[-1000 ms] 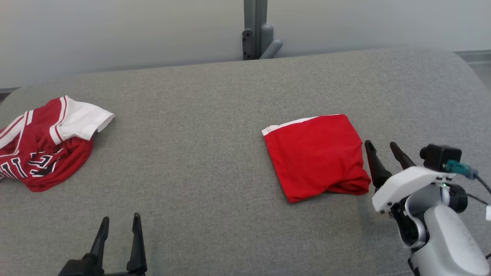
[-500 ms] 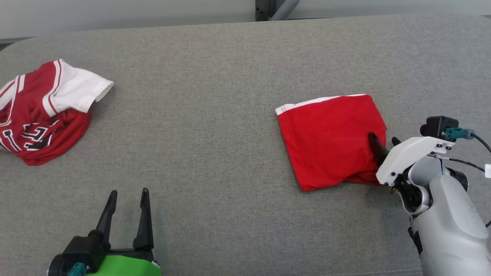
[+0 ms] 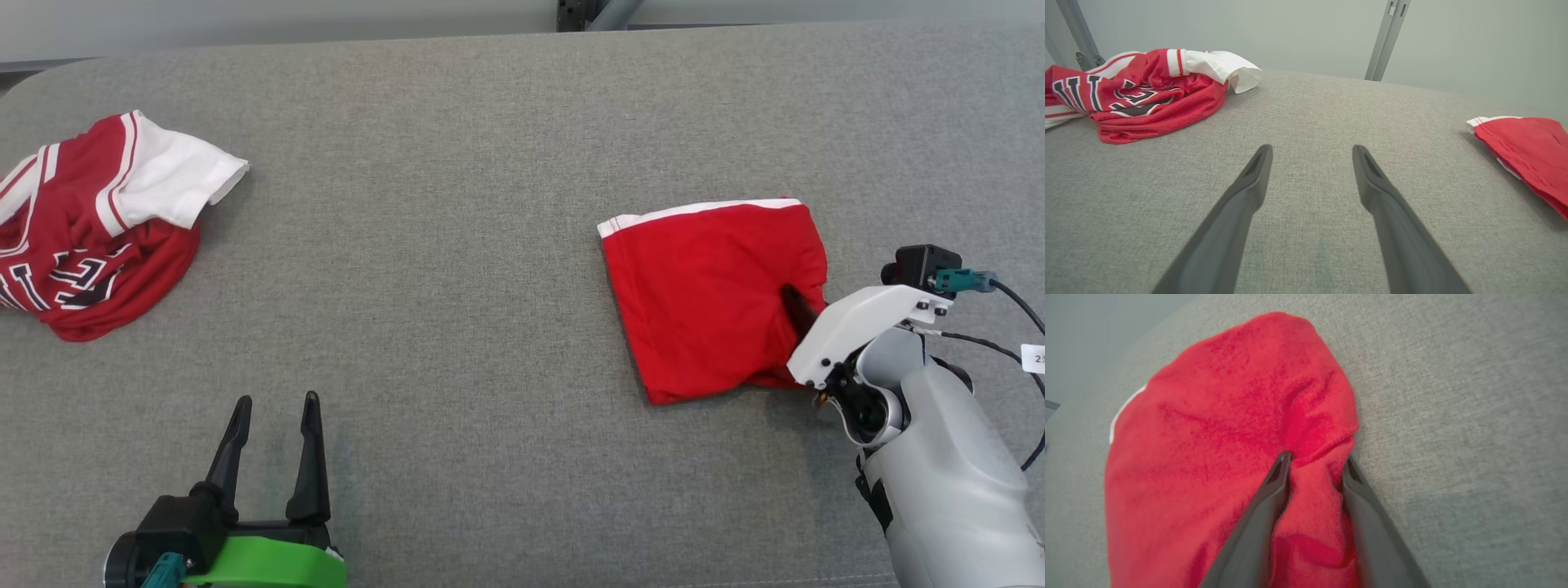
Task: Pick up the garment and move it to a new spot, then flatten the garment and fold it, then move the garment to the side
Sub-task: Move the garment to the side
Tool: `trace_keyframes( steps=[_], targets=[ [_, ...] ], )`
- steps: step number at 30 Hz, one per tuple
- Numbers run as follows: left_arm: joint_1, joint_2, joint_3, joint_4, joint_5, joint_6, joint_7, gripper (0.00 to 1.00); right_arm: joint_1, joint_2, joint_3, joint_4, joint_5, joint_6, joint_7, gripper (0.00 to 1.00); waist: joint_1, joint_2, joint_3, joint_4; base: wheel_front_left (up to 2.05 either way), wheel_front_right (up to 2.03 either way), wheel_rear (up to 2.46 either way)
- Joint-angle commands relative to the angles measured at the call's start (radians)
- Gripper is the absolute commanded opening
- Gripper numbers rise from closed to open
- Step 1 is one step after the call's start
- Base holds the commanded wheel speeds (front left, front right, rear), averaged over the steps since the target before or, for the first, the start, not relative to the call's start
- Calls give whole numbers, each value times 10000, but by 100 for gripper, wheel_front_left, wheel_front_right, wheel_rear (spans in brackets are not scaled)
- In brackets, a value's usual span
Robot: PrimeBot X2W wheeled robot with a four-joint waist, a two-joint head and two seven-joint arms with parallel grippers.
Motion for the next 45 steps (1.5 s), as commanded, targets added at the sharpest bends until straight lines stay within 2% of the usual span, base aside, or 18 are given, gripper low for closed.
trace_keyframes(
  steps=[1, 6, 17, 23, 29, 35, 40, 45],
  targets=[
    [-132, 15, 38, -82, 35, 45, -27, 100, -122, -33, 196, -25, 257, 2, -137, 0, -1, 49, 25, -123, 0, 0, 0],
    [-63, 14, 132, -198, 105, 2, -27, 100, -117, -225, 573, -95, 649, 1, -275, 0, -1, 49, 71, -562, 0, 0, 0],
    [-351, 209, 289, -441, 598, -138, -27, 100, -371, -513, 1312, -37, 1497, 1, -917, 0, -1, 49, 608, -2994, 0, 0, 0],
    [-665, 549, 6, -412, 746, -194, -27, 100, -678, -897, 1705, -35, 1526, 1, -1708, 0, -1, 49, 959, -3781, 0, 0, 0],
    [-954, 775, -312, -395, 751, -181, -27, 100, -1500, -1410, 1918, 402, 1585, 1, -2336, 0, -1, 49, 1392, -3754, 0, 0, 0],
    [-1312, 948, -709, -502, 779, -183, -27, 100, -2785, -2262, 1761, 1334, 1315, -1, -2869, 0, -1, 49, 2088, -3045, 0, 0, 0],
    [-1446, 951, -600, -700, 781, -184, -27, 100, -3725, -3185, 1585, 2148, 806, -3, -3067, 0, -1, 49, 2571, -2414, 0, 0, 0],
    [-1382, 974, -479, -784, 808, -185, -27, 100, -4370, -3682, 1422, 3004, 350, -3, -3089, 0, -1, 49, 2855, -2072, 0, 0, 0]
  ],
)
